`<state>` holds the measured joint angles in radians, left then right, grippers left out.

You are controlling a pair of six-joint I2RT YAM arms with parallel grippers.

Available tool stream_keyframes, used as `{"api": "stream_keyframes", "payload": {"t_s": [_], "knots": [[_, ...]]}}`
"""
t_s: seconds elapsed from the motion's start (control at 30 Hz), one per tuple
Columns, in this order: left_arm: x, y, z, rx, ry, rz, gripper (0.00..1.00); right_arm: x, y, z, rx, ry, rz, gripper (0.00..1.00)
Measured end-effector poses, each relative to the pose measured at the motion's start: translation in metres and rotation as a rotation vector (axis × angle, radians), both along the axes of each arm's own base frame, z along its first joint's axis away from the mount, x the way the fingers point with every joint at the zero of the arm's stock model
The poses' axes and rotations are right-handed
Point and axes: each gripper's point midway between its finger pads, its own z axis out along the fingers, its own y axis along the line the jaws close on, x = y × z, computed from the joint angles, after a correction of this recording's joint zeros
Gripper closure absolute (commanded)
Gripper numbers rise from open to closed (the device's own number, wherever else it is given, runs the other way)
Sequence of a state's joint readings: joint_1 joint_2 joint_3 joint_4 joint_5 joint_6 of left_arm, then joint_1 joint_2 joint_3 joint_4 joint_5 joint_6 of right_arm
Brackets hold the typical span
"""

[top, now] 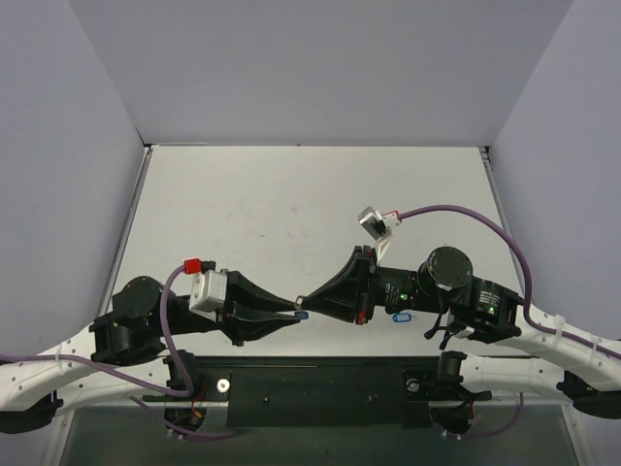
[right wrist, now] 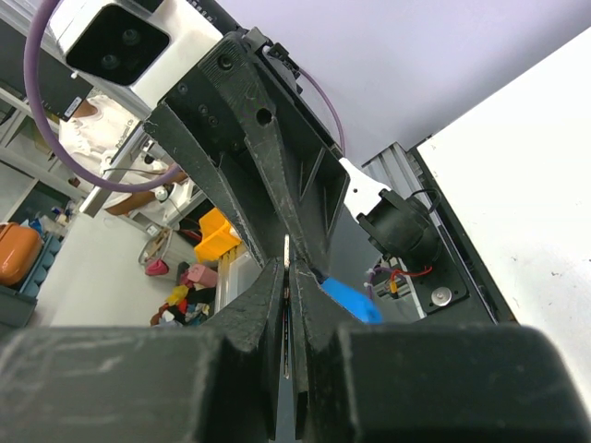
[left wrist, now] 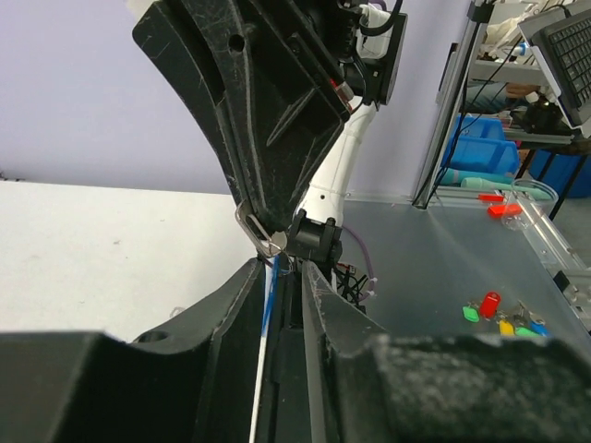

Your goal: Remove the keys from the keyring

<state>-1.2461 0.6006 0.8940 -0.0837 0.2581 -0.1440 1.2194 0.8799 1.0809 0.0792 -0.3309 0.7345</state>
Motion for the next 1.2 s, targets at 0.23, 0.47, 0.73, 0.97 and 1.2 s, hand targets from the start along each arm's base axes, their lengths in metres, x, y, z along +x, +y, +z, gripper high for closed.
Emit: {"api": "stream_keyframes", "payload": {"t_s": [0.23,0.47,0.73,0.97,1.2], "knots": [[-0.004,-0.005,0.005,-0.018,-0.01,-0.011,0.77,-0.001,-0.001,0.004,0.013,-0.002,0.001,1.0],[-0.009,-0.011,0.004,-0.015,-0.028,-0.028,1.0,-0.003,-0.006,0.008,0.028,-0.006,0.005,1.0],[-0.013,-0.013,0.007,-0.029,-0.025,-0.035,1.0,-0.006,-0.01,0.011,0.037,-0.01,0.011,1.0],[-0.017,-0.018,0.011,-0.014,0.075,-0.057,1.0,-0.01,-0.012,0.013,0.042,-0.019,0.033,1.0],[-0.035,-0.022,0.018,0.061,0.24,-0.146,1.0,-0.031,-0.013,0.019,0.003,-0.1,0.118,1.0]]}}
